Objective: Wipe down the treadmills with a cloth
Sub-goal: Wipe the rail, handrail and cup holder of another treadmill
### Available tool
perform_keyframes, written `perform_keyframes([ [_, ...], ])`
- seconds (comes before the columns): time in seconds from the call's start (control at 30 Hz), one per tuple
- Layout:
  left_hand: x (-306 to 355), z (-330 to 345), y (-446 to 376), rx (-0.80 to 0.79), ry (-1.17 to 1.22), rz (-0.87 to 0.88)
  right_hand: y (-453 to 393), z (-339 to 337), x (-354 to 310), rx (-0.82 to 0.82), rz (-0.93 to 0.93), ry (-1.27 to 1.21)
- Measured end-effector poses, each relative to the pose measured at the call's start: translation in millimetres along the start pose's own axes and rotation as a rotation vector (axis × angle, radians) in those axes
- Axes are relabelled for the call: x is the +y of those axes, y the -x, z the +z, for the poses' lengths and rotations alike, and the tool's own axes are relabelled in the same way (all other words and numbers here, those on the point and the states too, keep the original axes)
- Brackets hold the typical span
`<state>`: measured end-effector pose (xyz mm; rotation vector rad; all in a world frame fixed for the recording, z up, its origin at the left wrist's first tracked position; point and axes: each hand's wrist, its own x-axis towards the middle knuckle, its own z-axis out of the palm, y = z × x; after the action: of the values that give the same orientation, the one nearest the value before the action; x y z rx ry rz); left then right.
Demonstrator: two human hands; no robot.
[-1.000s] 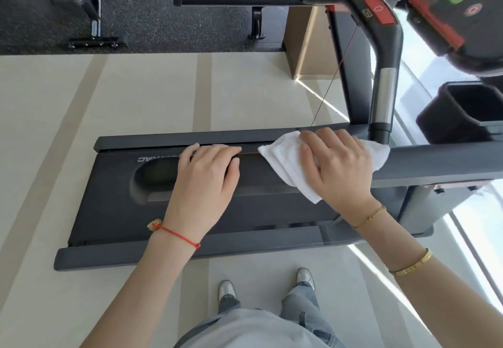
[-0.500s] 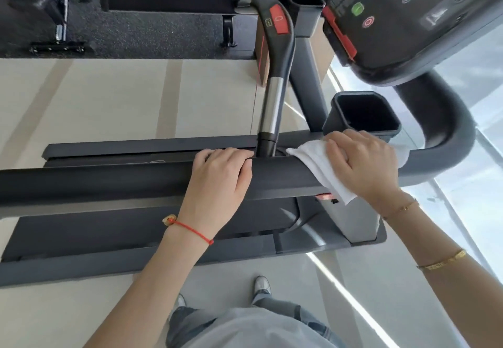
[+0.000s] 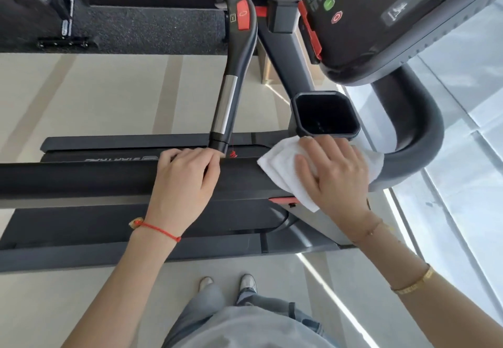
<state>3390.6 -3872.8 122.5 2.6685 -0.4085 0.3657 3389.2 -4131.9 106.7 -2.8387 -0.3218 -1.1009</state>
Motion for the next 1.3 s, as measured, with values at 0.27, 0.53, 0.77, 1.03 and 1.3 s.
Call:
perform_keyframes([
  [0.27, -2.2, -1.6, -2.6, -0.031, -0.004, -0.002, -18.0, 18.5, -62.1, -0.017, -0.201, -0.050],
  [0.53, -3.2, -5.1, -2.9, -0.065, 0.040, 0.008, -8.8, 7.6, -24.3, 0.043, 0.024, 0.027],
  [0.77, -5.3, -6.5, -3.8, -0.117, 0.048, 0.015, -12.4, 10.6, -63.8, -0.095, -0.056, -0.025],
  [1.03, -5.2, -6.5, -2.9, -0.127, 0.039, 0.025, -1.8, 3.0, -25.9, -0.066, -0.092, -0.009],
  [1.3, -4.1, -7.3, -2.2, -0.142, 0.036, 0.022, -5.2, 2.9, -37.2, -0.077, -0.029, 0.013],
])
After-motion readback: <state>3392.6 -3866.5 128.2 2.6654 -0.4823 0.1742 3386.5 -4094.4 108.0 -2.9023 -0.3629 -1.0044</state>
